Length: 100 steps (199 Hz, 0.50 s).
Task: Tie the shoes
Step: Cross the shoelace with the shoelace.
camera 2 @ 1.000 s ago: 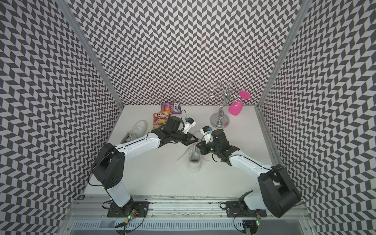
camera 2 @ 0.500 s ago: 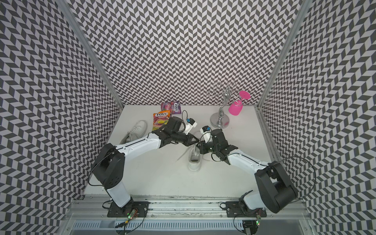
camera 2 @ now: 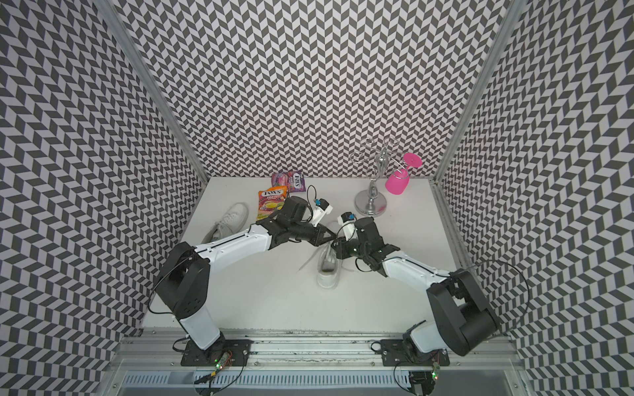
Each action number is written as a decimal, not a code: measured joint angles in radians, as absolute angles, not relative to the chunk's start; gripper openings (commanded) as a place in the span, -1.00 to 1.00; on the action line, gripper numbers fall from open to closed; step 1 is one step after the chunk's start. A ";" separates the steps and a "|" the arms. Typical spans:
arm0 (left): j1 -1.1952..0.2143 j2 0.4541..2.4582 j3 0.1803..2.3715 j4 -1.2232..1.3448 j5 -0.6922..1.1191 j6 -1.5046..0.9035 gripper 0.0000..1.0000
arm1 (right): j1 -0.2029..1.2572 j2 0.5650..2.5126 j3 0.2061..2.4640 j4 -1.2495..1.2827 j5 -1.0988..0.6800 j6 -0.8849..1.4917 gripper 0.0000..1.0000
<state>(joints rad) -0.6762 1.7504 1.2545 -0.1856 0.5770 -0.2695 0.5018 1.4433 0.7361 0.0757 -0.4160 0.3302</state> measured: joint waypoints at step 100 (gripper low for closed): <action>-0.682 1.742 1.205 -0.100 0.569 -0.309 -0.57 | 0.487 1.443 0.713 0.111 -0.462 0.369 -1.00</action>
<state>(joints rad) -0.6815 1.7424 1.2045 -0.0998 0.5694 -0.3092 0.4866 1.4433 0.7128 0.1108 -0.4622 0.3691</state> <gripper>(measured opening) 0.196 0.044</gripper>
